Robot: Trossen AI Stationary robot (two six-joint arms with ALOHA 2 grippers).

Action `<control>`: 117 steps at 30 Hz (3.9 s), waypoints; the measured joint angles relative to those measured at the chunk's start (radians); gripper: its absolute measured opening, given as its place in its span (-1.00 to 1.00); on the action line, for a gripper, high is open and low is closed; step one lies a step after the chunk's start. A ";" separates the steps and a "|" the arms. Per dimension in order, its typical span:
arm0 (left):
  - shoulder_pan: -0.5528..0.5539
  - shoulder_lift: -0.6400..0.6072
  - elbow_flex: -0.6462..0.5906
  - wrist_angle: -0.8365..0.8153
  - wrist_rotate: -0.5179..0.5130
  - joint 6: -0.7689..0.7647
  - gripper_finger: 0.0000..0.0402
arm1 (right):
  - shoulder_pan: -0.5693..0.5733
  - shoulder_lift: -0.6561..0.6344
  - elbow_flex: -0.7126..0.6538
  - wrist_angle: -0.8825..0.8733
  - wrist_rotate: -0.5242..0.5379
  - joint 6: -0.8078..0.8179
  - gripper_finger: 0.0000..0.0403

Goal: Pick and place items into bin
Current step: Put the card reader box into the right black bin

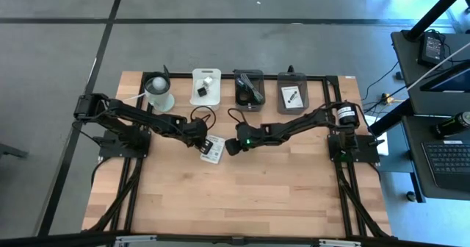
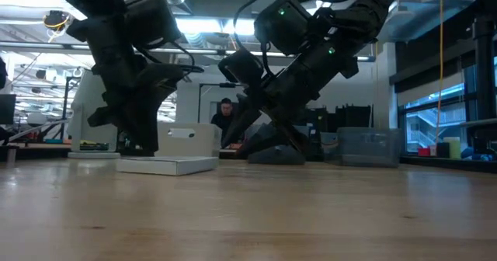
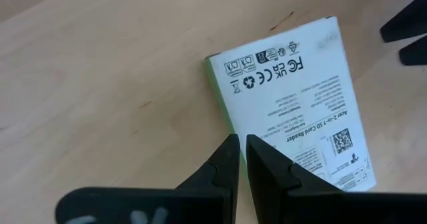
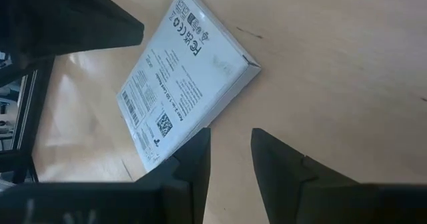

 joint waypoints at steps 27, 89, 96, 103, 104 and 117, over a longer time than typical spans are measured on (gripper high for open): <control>-0.001 0.000 0.000 0.013 -0.030 -0.025 -0.88 | 0.000 0.007 0.001 0.006 0.002 -0.001 -0.44; -0.001 0.034 -0.029 0.070 -0.017 -0.043 -0.88 | -0.005 0.144 0.005 0.352 -0.046 0.116 0.34; -0.001 0.036 -0.029 0.077 -0.014 -0.043 -0.88 | -0.005 0.147 0.005 0.363 -0.067 0.094 0.33; -0.001 0.036 -0.029 0.101 -0.011 -0.043 -0.88 | -0.004 0.150 0.046 0.284 -0.076 0.044 0.06; -0.001 0.036 -0.029 0.112 -0.007 -0.043 -0.88 | -0.004 0.150 0.051 0.278 -0.075 0.027 -0.02; 0.003 -0.027 -0.029 0.093 0.023 0.022 -0.88 | -0.008 0.141 0.061 0.236 -0.125 -0.014 -0.79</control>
